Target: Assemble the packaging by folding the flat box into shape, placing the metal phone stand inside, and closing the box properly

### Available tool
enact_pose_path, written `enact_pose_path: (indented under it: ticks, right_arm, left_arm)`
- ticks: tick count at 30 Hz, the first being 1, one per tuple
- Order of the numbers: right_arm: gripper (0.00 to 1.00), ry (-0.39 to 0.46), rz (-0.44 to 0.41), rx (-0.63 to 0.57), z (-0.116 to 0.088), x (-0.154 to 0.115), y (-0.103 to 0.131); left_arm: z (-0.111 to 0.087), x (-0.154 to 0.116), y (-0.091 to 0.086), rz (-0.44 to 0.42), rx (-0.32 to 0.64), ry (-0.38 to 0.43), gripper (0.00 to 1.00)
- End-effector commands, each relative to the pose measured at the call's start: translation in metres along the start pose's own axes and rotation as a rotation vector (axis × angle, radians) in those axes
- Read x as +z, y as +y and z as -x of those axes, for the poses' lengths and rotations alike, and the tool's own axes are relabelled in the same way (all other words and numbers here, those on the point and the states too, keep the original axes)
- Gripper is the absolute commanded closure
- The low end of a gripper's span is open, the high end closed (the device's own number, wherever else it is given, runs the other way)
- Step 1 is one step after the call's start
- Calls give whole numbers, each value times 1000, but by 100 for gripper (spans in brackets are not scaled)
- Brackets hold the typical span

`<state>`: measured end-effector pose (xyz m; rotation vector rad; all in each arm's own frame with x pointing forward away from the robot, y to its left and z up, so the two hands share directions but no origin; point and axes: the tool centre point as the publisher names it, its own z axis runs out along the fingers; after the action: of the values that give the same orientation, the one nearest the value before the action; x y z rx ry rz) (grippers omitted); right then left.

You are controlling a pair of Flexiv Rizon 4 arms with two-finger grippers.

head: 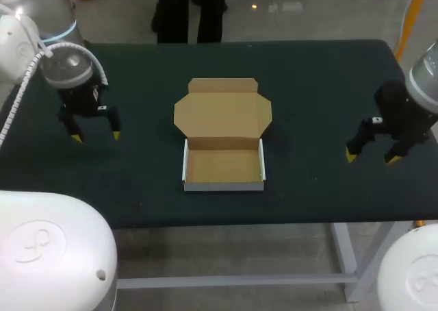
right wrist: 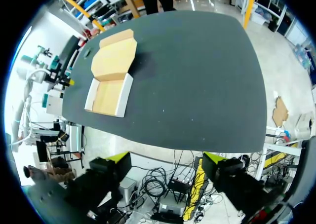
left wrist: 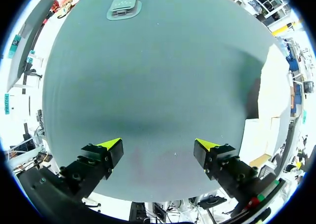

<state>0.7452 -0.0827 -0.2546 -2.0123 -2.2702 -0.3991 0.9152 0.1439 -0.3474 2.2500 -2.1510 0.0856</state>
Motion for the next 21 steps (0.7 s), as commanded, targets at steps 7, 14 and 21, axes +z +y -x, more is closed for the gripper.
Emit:
enact_pose_path:
  ticks: [7, 14, 21]
  right_arm:
    - [0, -1, -5, 0, 0, -3, 0]
    - [0, -1, -5, 0, 0, -3, 0]
    - [0, -1, -5, 0, 0, -3, 0]
  left_arm:
    - [9, 16, -26, 5, -13, -26, 0]
    - [19, 23, -48, 6, -18, -35, 0]
    - [24, 30, -70, 11, -31, -30, 0]
